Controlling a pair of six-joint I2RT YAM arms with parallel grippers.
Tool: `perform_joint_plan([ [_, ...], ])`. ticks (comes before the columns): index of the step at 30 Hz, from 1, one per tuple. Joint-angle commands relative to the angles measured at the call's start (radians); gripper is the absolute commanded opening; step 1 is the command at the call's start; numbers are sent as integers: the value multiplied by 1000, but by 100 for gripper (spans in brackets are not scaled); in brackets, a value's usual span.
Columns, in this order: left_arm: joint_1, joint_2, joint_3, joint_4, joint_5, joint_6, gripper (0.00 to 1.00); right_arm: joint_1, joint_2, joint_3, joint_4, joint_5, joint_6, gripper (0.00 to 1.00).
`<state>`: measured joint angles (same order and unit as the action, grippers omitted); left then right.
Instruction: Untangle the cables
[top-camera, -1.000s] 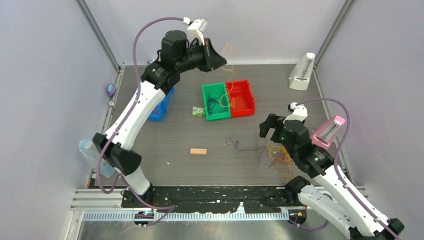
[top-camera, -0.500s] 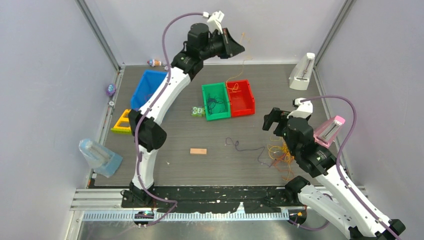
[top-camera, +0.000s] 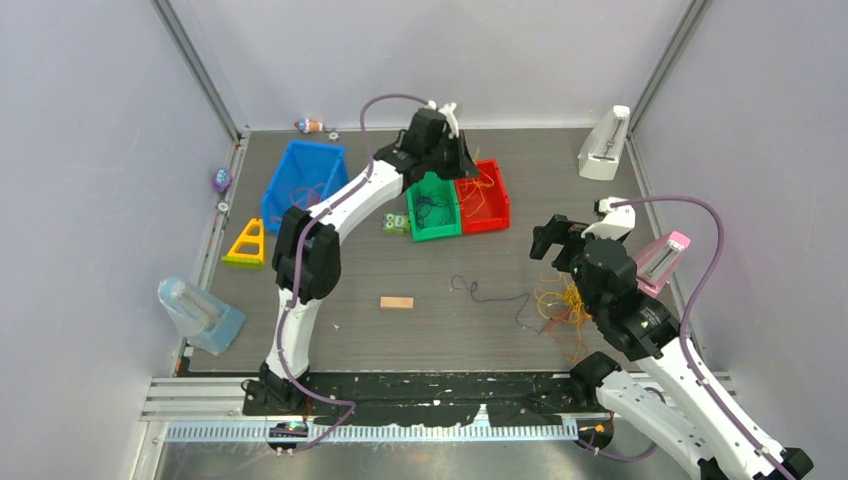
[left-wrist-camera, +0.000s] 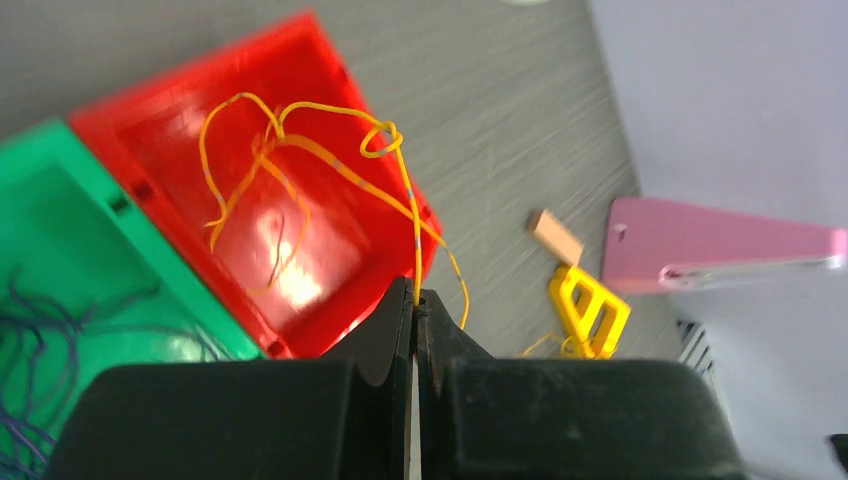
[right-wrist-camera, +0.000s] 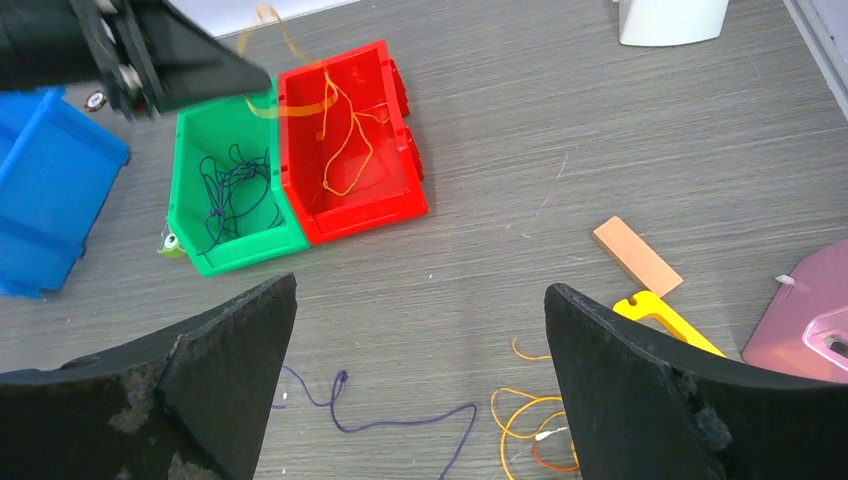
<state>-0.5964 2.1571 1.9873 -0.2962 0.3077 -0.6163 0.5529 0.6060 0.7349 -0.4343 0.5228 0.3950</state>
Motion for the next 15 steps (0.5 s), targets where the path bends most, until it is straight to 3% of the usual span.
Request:
perform_joint_plan([
  [1,-31,-54,-77,-12,-29,3,0,-7,-15,-2,39,19,13,100],
  [7,-43,-31,-95,-62,-21,-33,0,-11,-15,-5,27,14,24,100],
  [11,-44,25,4,-180,-59,-33,0,-13,-20,-10,22,16,25,100],
  [15,-42,115,147,-296,-125,-11,11,-15,-20,-13,19,13,31,100],
])
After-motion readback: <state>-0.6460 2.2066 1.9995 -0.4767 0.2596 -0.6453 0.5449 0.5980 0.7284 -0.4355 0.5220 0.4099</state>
